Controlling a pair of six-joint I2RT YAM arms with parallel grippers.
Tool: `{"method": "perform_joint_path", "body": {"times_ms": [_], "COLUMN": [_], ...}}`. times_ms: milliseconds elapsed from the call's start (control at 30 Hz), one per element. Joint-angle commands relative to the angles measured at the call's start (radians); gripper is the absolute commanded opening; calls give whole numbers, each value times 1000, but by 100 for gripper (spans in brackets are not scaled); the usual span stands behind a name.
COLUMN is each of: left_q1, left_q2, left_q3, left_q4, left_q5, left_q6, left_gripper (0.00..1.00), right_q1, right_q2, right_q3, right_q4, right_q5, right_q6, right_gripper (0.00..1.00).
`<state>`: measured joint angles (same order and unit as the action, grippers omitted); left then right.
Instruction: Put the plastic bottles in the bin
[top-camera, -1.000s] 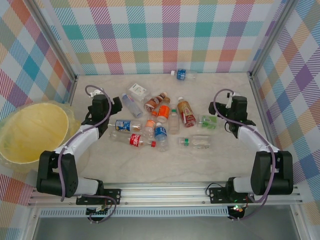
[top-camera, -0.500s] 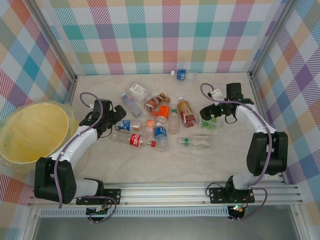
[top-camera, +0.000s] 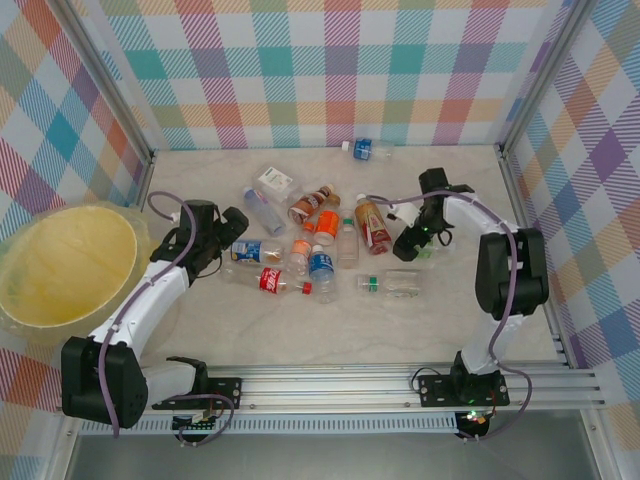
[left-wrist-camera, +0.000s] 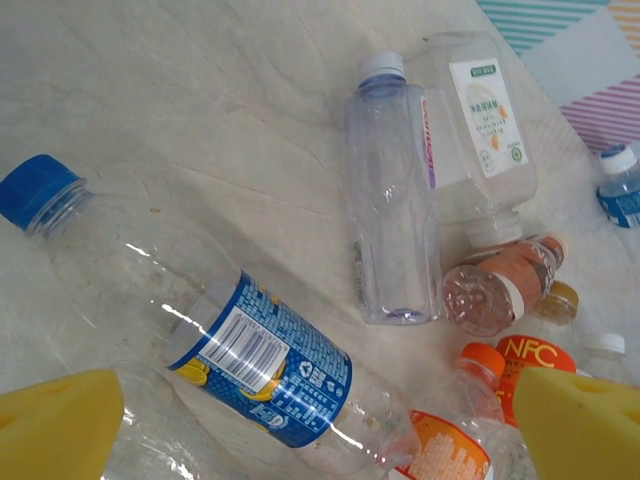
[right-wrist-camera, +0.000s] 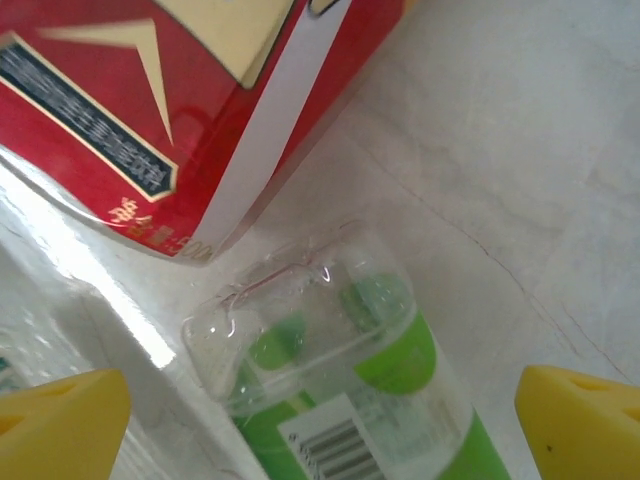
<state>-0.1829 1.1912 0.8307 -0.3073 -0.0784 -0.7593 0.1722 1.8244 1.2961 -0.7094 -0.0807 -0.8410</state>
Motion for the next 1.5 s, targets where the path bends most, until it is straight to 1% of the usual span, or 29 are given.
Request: {"method": "perform_joint_path", "body": {"times_ms": [0,67,133,200,267,333,367,500,600,633,733,867,967,1033,1067,1133,1200,1267,1300,1367,1467], "left_q1": [-9,-9,-9,-9,-9,-10,-12,-13,-13,-13,-13,-19,-37,-50,-59,-77,-118,-172,-205,-260,-327], "left_q2": [-44,-57,-61,-59,-53,-51,-49,-44,-40,-41,-48,-54,-46,-30,-15,21,45,62,70,92,144], "left_q3": [-37,-39,-41,-45,-50,-63,-71,-80,-85,-89,-122,-148,-138,-128,-116,-89,-69,-47,-30,8,69], "left_q4": [17,2,4,14,20,83,103,120,126,134,185,254,272,290,286,276,292,306,297,284,272], "left_q5": [-82,-118,-120,-100,-82,-60,-47,-5,39,51,92,177,234,284,300,332,348,332,303,271,311], "left_q6": [-81,-99,-85,-72,-60,-46,-38,3,26,29,14,3,17,33,36,54,72,107,131,180,233], "left_gripper": [100,100,100,100,100,100,100,100,100,100,100,100,100,100,100,100,100,100,100,100,100], "right_q1": [9,11,12,12,12,12,12,-1,-10,-11,-12,-16,-16,-15,-14,-13,-13,-13,-13,-8,11], "right_q2": [35,59,83,97,102,105,105,98,72,62,15,-89,-172,-223,-252,-311,-374,-423,-443,-467,-472], "right_q3": [15,19,15,4,-1,4,6,15,18,21,45,29,3,-20,-39,-90,-155,-212,-240,-279,-306], "right_q4": [55,63,81,123,149,158,164,190,203,204,201,227,254,270,284,334,415,488,526,579,585], "right_q5": [67,72,92,117,113,96,93,106,126,140,184,167,186,185,170,93,27,-56,-106,-184,-246], "right_q6": [-99,-122,-140,-152,-151,-139,-131,-70,-5,24,181,414,571,683,770,885,1036,1200,1275,1400,1558], "right_gripper": [95,95,93,84,80,76,73,57,49,48,45,45,45,42,41,42,42,41,41,41,41]}}
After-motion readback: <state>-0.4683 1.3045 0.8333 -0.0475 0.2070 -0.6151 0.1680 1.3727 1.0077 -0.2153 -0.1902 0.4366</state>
